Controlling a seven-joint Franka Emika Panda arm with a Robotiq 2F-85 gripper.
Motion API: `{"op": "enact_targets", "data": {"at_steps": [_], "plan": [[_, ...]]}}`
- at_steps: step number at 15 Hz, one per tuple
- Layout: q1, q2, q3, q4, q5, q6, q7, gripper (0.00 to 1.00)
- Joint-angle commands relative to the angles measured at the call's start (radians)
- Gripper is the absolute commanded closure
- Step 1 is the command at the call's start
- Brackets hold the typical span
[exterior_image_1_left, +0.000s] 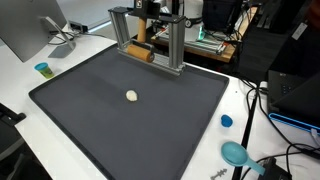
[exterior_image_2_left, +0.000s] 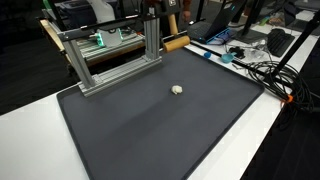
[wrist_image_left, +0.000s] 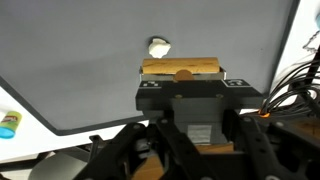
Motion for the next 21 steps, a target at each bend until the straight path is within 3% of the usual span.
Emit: {"op": "enact_targets", "data": {"at_steps": [1,7,8,9,20,21], "plan": [[0.018,0.209,-0.004,0.137,-0.051,0.060,-0.061,0.78],[0.056,0.433,-0.049,0.273,-0.072,0.022,-0.150,0.78],[0.060,0.440,-0.059,0.279,-0.012,0.017,-0.181,0.78],[0.069,0.411,-0.060,0.228,-0.048,0.045,-0.142,0.53],[0.073,0.452,-0.073,0.264,-0.034,0.041,-0.162,0.53],[0.073,0.452,-0.073,0.264,-0.034,0.040,-0.162,0.78]]}}
